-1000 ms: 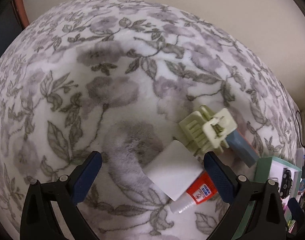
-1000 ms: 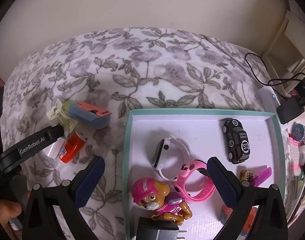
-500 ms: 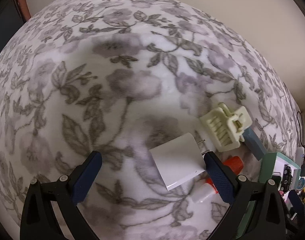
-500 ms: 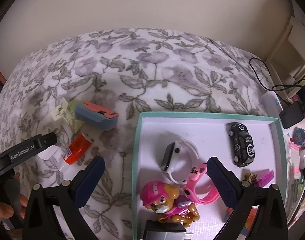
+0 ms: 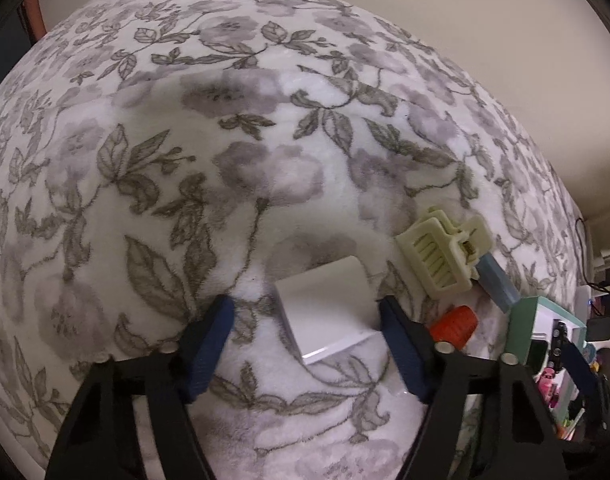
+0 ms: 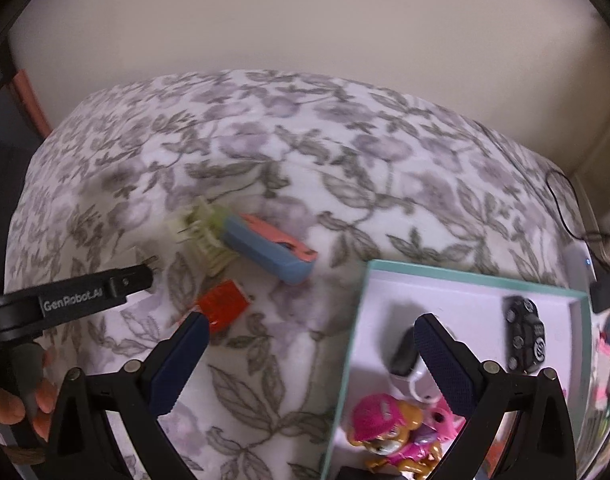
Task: Organize rigid objects
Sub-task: 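Grasp the white cube with the left tool while the right tool reaches the red glue bottle, then lift the white cube with the left tool while the right tool grasps the red glue bottle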
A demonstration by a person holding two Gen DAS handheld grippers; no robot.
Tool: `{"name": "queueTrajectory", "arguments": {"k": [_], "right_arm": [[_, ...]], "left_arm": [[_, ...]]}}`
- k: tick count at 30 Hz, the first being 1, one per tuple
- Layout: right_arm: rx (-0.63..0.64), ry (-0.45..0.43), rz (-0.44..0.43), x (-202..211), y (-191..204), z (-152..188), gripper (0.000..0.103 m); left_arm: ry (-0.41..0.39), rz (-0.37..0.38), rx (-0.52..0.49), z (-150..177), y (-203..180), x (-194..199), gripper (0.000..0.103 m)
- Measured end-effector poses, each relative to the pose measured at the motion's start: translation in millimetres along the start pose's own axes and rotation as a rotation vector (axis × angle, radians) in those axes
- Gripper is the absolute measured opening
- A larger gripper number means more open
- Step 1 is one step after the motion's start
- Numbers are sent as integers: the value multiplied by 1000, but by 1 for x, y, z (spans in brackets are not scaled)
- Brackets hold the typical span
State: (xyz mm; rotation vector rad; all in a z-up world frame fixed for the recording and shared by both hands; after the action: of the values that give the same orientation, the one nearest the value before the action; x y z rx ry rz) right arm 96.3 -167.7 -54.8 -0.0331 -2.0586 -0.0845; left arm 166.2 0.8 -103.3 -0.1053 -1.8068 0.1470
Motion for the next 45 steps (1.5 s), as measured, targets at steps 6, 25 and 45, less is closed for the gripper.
{"name": "queueTrajectory", "arguments": {"k": [6,25,45], "right_arm": [[113,5,-38,-10,31,-2,103],[271,83,-71,-51,64,8,100],[303,93,-120,-50,74,13,63]], "left_arm": [[14,36,-2,-6,9,7,53],[27,42,41,-9,45,12,48],[-2,6,8,-12,37,9,48]]}}
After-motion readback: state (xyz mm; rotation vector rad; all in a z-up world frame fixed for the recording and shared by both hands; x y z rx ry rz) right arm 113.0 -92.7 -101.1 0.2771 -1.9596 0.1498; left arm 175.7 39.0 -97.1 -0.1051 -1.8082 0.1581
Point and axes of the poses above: each gripper's, at about its wrist camera, not at the fingertips, and x roughly against the way its jaws point, y to its left, z to its underside, the point moved 3 cm from there along -x, roughly the way its jaws point, and after that the axes turned 5 degrees about -z, right-handed, at the moved point
